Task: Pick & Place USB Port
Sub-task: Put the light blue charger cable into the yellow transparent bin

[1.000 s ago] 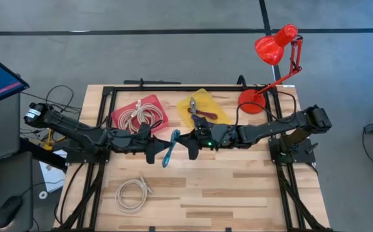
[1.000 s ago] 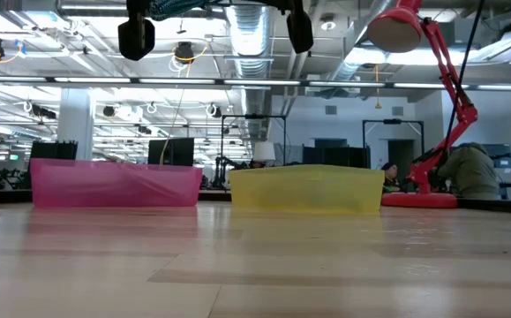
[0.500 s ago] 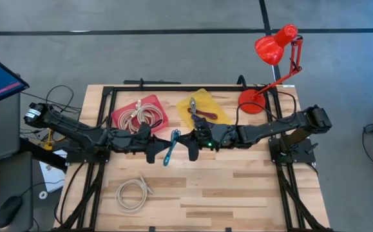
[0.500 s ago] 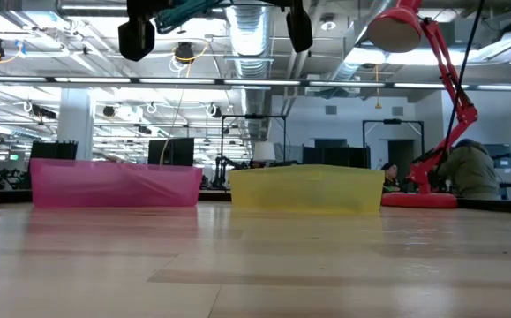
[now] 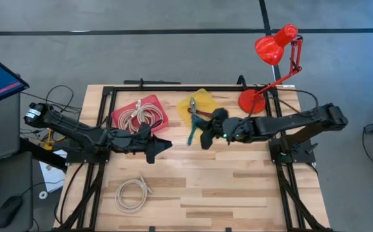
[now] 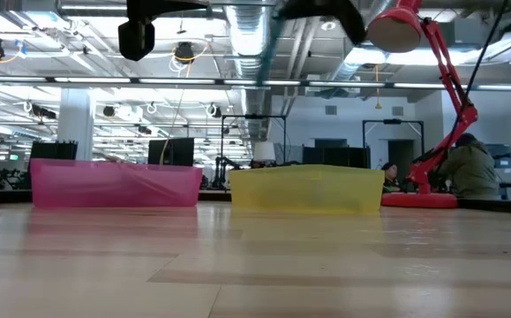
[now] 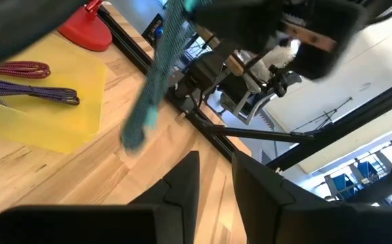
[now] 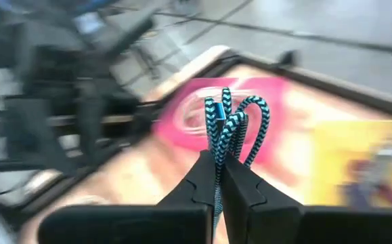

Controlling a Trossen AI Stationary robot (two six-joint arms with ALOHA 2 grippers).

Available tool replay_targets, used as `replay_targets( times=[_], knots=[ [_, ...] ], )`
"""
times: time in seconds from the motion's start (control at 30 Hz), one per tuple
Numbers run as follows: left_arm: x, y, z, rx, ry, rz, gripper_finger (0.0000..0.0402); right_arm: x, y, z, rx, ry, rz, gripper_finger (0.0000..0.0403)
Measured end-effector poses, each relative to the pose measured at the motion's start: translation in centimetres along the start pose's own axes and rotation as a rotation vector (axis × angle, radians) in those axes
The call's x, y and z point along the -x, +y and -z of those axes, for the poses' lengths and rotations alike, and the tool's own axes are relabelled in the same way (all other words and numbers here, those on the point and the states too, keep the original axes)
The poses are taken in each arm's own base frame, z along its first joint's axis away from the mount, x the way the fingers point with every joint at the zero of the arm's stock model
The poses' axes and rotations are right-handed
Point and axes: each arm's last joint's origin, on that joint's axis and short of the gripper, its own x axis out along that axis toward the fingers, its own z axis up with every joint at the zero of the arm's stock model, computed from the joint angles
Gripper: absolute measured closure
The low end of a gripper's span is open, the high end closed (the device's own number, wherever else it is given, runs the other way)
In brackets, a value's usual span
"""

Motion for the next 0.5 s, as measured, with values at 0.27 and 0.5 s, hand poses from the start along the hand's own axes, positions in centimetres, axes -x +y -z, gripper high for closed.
replay_targets(
  times=[0.27, 0.5],
  knots=[
    [0.0, 0.0, 0.0, 0.000, 0.000, 0.000, 0.0315, 0.4, -3.1, -0.9, 0.052, 0.006, 0.228, 0.0402],
    [0.0, 0.0, 0.0, 0.000, 0.000, 0.000, 0.0315, -3.0, -5.9, 0.2, 0.071, 0.116, 0.390, 0.0402]
  ],
)
